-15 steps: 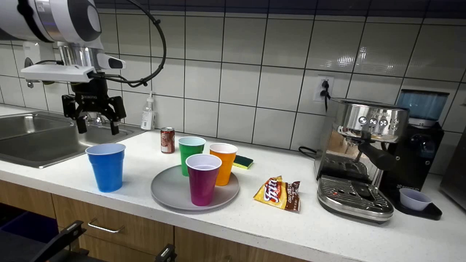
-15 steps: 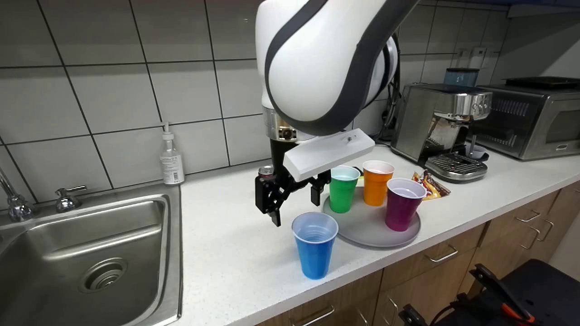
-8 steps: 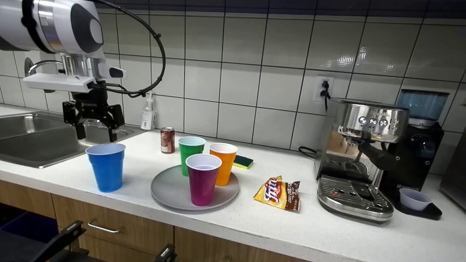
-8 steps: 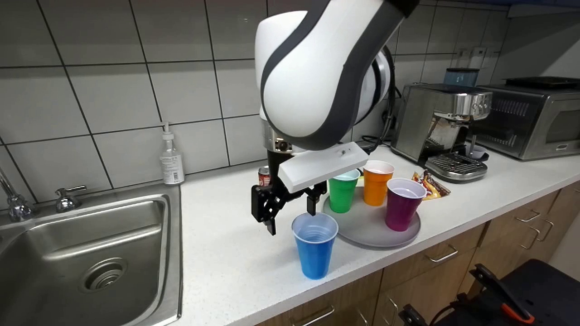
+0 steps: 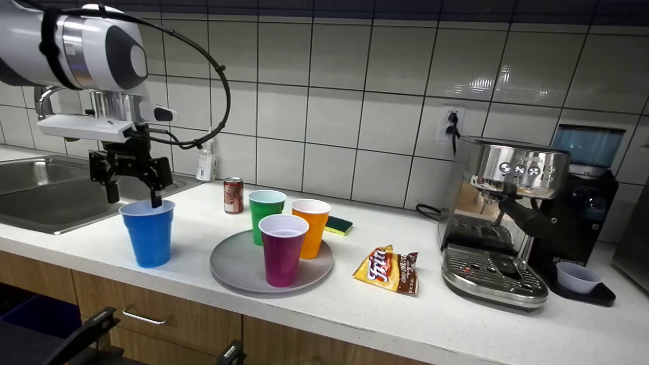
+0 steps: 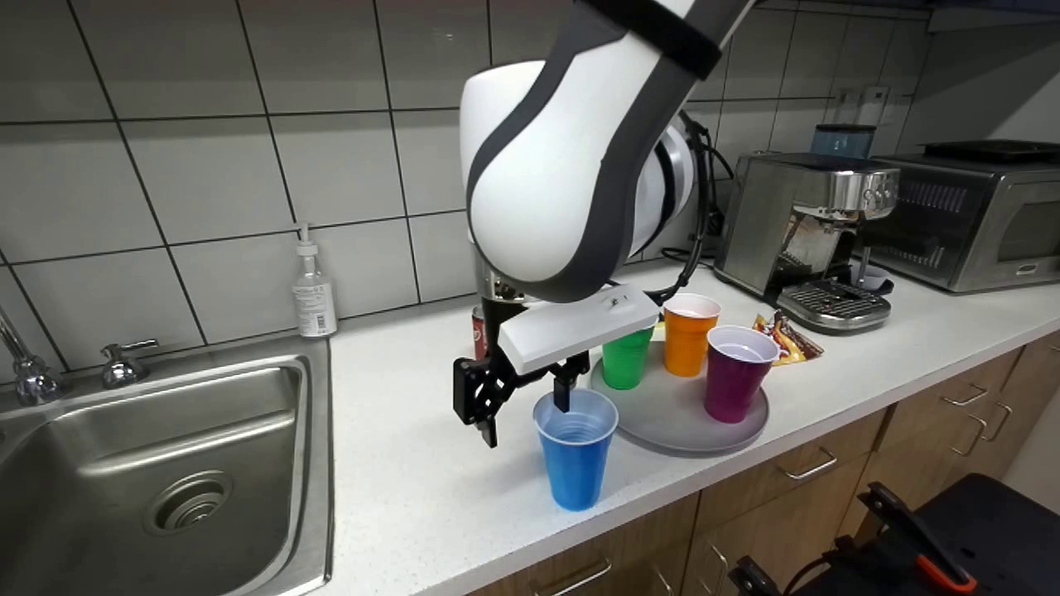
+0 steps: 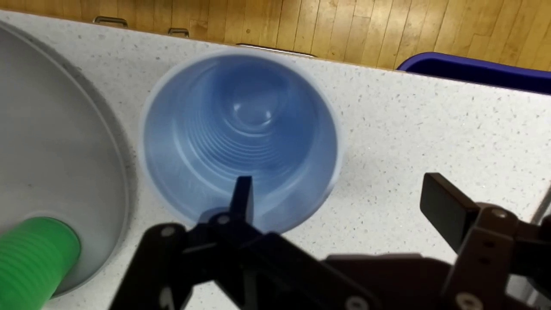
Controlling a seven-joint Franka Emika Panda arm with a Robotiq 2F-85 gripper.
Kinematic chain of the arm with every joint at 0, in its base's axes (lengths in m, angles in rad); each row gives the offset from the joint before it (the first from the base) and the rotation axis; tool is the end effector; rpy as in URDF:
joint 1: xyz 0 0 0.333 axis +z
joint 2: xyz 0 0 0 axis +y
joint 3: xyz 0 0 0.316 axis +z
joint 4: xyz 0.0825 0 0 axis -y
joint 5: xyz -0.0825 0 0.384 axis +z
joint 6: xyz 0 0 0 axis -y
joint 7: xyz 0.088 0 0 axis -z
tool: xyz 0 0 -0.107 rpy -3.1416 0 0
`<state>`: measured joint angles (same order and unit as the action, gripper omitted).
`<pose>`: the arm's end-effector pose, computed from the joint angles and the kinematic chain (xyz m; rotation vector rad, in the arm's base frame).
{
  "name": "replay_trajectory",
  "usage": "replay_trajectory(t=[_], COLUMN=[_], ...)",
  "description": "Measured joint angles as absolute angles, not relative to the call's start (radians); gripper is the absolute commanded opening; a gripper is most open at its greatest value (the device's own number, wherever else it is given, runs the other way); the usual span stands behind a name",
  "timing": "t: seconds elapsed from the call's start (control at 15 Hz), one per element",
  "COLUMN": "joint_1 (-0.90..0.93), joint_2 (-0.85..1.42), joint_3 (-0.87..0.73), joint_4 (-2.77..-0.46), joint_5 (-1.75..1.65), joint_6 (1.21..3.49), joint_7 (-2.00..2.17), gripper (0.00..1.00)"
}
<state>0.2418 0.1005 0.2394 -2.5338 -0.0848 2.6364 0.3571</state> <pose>0.4068 0.2167 0.2381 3.1128 0.3076 0.0194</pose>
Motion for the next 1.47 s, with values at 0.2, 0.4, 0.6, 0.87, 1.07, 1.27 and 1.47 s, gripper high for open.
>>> replay_trajectory(t=[0.2,0.4,0.6,0.87,1.07,1.27,1.47], joint_1=[0.244,0.248,0.251,0.252,0.252,0.252,0.252], joint_2=[0.123,0.138,0.144,0.144,0.139,0.127,0.119], joint_3=[0.237,0.235,0.233,0.228,0.221,0.214,0.212], joint_4=[-2.525,-2.516,-2.511,-2.510,-2.508,-2.507,-2.507], joint_5=[-0.085,-0.085,-0.085,-0.085,-0.085,-0.085,-0.085], joint_6=[2.641,2.641,2.641,2.641,2.639,2.638,2.638], joint_7=[0.359,0.360,0.360,0.360,0.360,0.360,0.360], gripper=[0.72,0.49,0.25,0.00,0.02,0.01,0.01])
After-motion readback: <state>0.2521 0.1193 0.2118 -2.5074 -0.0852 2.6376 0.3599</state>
